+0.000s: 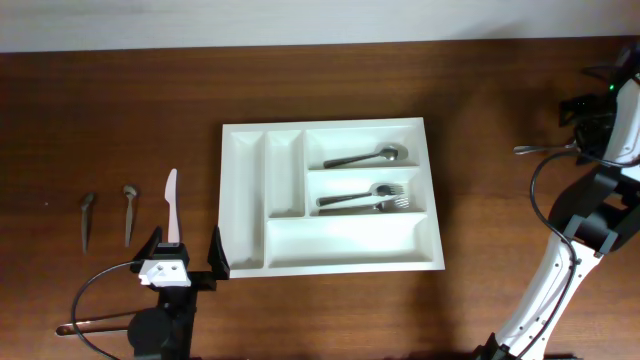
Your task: Pack container
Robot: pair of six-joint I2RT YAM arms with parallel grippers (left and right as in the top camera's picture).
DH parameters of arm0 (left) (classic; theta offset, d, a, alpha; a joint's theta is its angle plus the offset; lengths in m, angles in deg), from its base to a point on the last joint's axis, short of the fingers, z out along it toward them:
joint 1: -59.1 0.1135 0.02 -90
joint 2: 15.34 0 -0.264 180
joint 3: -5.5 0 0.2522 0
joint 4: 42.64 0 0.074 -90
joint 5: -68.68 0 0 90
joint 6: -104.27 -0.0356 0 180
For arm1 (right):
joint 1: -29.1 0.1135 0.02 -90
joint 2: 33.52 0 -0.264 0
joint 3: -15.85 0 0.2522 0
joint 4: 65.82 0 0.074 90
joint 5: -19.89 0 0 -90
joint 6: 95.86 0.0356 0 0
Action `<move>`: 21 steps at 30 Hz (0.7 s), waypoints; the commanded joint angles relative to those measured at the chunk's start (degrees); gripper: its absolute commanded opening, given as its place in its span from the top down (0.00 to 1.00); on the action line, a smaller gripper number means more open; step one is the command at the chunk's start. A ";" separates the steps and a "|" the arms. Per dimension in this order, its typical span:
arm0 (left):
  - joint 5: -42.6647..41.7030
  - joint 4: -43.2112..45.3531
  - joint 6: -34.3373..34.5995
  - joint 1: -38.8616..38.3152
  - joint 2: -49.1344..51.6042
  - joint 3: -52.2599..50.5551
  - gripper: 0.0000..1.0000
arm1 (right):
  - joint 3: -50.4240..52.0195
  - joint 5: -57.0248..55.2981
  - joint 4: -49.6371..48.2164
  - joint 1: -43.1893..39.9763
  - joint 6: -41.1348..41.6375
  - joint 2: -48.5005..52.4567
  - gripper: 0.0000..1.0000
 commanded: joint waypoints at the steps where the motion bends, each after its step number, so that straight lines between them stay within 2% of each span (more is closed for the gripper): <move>1: 0.61 -0.22 0.35 0.35 -0.44 -0.28 0.01 | 3.15 1.20 -1.66 0.20 1.60 -0.39 0.08; 10: 0.61 -0.22 0.35 0.35 -0.44 -0.28 0.01 | 7.80 1.18 -7.02 0.17 1.68 -0.39 0.09; 21: 0.61 -0.22 0.35 0.35 -0.44 -0.28 0.01 | 8.07 0.90 -10.01 0.17 3.50 -0.17 0.14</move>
